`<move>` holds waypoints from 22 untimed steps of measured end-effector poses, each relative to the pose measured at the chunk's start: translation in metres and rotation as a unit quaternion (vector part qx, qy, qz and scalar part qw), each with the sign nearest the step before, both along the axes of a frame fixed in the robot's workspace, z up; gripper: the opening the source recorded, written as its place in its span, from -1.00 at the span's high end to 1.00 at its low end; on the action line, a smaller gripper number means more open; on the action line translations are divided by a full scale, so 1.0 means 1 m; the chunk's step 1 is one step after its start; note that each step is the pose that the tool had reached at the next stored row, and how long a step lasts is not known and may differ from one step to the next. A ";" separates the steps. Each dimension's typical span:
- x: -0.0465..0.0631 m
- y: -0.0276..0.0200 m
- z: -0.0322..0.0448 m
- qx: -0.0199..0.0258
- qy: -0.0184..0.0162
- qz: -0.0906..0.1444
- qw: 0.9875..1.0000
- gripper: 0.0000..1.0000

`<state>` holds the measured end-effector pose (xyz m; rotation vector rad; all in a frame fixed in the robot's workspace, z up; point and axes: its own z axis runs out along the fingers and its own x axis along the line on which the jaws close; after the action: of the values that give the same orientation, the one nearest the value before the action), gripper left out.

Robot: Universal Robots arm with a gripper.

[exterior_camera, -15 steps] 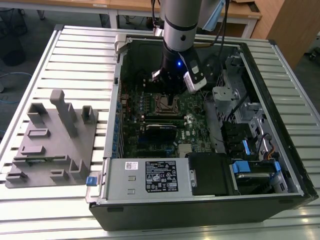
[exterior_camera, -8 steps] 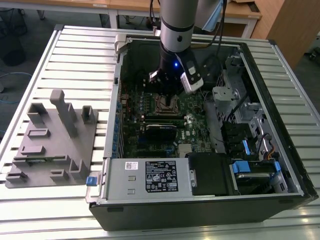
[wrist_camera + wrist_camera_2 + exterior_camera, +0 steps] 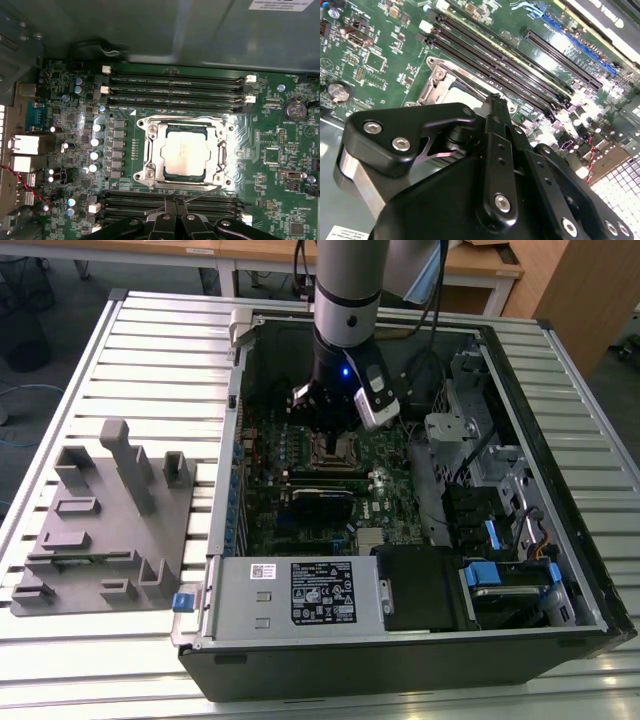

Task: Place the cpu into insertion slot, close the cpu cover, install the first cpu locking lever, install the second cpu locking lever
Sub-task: 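Install the second cpu locking lever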

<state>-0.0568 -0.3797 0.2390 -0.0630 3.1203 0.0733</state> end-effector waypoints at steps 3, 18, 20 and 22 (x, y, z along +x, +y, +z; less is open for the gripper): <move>-0.001 0.0001 -0.0006 0.000 0.000 0.000 1.000 0.80; -0.002 0.0000 -0.0084 -0.001 0.000 0.000 1.000 0.80; -0.002 0.0000 -0.0087 -0.001 0.000 0.000 1.000 0.80; -0.002 0.0000 -0.0089 -0.001 0.000 0.000 1.000 0.80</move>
<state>-0.0589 -0.3797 0.2301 -0.0628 3.1204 0.0714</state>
